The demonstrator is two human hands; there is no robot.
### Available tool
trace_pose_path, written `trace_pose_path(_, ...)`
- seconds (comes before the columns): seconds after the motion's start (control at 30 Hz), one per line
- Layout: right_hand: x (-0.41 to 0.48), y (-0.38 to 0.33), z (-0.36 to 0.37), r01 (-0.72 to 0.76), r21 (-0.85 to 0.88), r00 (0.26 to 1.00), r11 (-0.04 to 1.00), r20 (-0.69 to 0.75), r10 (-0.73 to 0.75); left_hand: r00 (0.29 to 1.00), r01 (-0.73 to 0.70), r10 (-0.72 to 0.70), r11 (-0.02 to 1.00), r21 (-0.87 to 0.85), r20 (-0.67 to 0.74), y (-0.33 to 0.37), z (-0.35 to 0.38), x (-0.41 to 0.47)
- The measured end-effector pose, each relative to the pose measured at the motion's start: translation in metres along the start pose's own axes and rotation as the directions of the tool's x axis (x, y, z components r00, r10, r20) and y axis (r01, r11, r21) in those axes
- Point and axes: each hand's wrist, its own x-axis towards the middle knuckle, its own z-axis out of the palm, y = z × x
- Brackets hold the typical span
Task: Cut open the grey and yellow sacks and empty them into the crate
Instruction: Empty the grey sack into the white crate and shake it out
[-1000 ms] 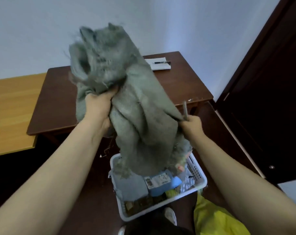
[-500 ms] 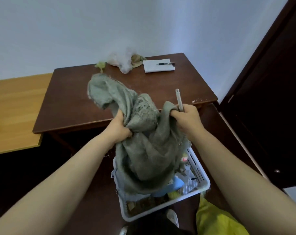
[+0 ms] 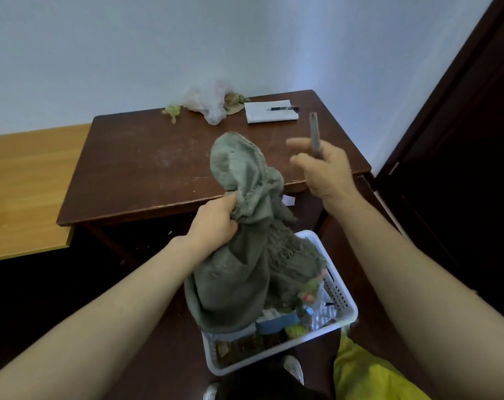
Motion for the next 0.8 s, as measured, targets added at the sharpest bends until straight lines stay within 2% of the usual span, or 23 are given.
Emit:
trace_pose_path(0.03,0.003,-0.002,-0.004,0.048,-0.015,0.999,0.999,0.026,-0.048,0.997,-0.069,0.068,0.997,0.042,0.03,0.003,-0.001,-0.002)
trace_pose_path(0.1,0.007,-0.004,-0.001,0.117,-0.032,0.978,0.993,0.176,-0.11,0.982,-0.177,0.163,0.971,0.161,0.097,0.011,0.0,-0.002)
trace_pose_path(0.17,0.008,-0.002,0.004,0.142,-0.152,0.929,0.978,0.362,-0.078,0.977,-0.206,0.181,0.937,0.281,0.111,0.016,0.0,0.0)
trace_pose_path(0.2,0.007,-0.002,0.004,0.138,-0.243,0.897,0.96,0.441,-0.017,0.984,-0.18,0.169,0.938,0.296,0.062,0.017,-0.002,0.001)
trace_pose_path(0.23,0.006,0.001,0.003,0.113,-0.315,0.865,0.942,0.498,0.063,0.991,-0.121,0.133,0.962,0.246,-0.033,0.017,-0.004,0.002)
trace_pose_path(0.27,0.002,0.004,0.001,0.072,-0.354,0.835,0.933,0.533,0.138,0.987,-0.045,0.064,0.991,0.127,-0.15,0.016,-0.007,0.003)
trace_pose_path(0.33,-0.006,0.021,-0.003,0.016,-0.343,0.805,0.939,0.561,0.191,0.944,0.109,-0.164,0.974,-0.199,-0.286,0.018,-0.013,0.007)
trace_pose_path(0.4,-0.021,0.041,0.001,0.03,-0.31,0.804,0.95,0.572,0.162,0.898,0.211,-0.37,0.838,-0.504,-0.239,0.022,-0.016,0.012)
trace_pose_path(0.47,-0.037,0.057,0.015,0.033,-0.279,0.846,0.96,0.519,0.122,0.869,0.231,-0.484,0.573,-0.786,-0.097,0.031,-0.016,0.015)
trace_pose_path(0.5,-0.042,0.063,0.022,0.024,-0.241,0.889,0.97,0.45,0.09,0.864,0.233,-0.503,0.435,-0.87,-0.02,0.037,-0.016,0.016)
trace_pose_path(0.57,-0.042,0.072,0.031,0.031,-0.15,0.968,0.988,0.25,0.008,0.88,0.253,-0.462,0.256,-0.933,0.112,0.046,-0.02,0.016)
trace_pose_path(0.67,-0.029,0.068,0.028,0.006,-0.103,0.998,0.995,-0.056,-0.012,0.947,0.28,-0.181,0.06,-0.958,0.265,0.047,-0.034,0.017)
trace_pose_path(0.7,-0.024,0.064,0.024,-0.041,-0.061,0.992,0.997,-0.12,0.033,0.958,0.279,-0.107,0.109,-0.954,0.268,0.042,-0.038,0.017)
trace_pose_path(0.73,-0.02,0.06,0.019,-0.095,0.009,0.982,0.995,-0.164,0.096,0.97,0.243,-0.067,0.321,-0.915,0.234,0.037,-0.041,0.017)
trace_pose_path(0.77,-0.016,0.055,0.015,-0.143,0.085,0.969,0.986,-0.191,0.157,0.977,0.198,-0.057,0.61,-0.767,0.207,0.033,-0.041,0.015)
trace_pose_path(0.8,-0.013,0.05,0.011,-0.181,0.162,0.955,0.97,-0.206,0.213,0.976,0.191,-0.1,0.815,-0.547,0.192,0.027,-0.035,0.009)
